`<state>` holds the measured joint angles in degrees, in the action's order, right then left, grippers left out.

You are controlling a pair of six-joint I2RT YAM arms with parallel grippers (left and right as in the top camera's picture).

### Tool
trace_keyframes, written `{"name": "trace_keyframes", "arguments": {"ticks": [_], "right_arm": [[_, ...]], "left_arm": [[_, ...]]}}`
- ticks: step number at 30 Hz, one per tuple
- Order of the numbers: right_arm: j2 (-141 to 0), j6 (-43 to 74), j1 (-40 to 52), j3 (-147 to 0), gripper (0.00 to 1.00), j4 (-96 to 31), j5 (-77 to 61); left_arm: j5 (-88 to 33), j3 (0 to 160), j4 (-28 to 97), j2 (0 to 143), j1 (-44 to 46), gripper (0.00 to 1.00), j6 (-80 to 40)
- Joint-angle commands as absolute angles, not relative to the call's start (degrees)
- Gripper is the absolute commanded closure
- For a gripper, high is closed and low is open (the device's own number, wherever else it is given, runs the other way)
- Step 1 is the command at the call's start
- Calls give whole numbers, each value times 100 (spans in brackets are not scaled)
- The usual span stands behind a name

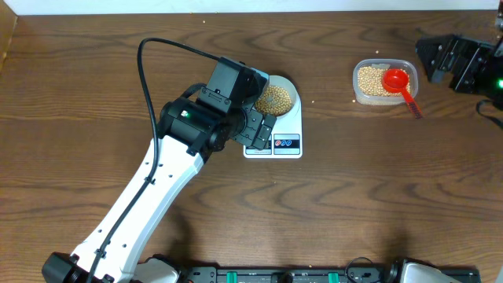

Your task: Scoop item into bowl and weigh 50g on scale

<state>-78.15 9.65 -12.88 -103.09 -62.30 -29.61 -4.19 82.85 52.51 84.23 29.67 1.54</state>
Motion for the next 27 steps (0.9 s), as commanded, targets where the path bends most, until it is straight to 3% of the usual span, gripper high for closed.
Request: {"name": "trace_keyframes", "arguments": {"ticks": [1,8,21,27], "right_arm": [[-7795,1015,-1297,-10370,1,-6261,-2867],[-7802,-1173,-1118,-10366,1,-5732,-2425],[-7592,-1234,-897,-9703,1,-4888,-1500],[-6545,-1232,-781,-7896,1,-3170,-1490]], "left_arm": [[-429,8228,5269,8462,2954,2,213],[-429,8228,5269,8462,2954,2,213],[-429,8228,5269,8462,2954,2,213],[-429,8228,5269,8462,2954,2,213]]}}
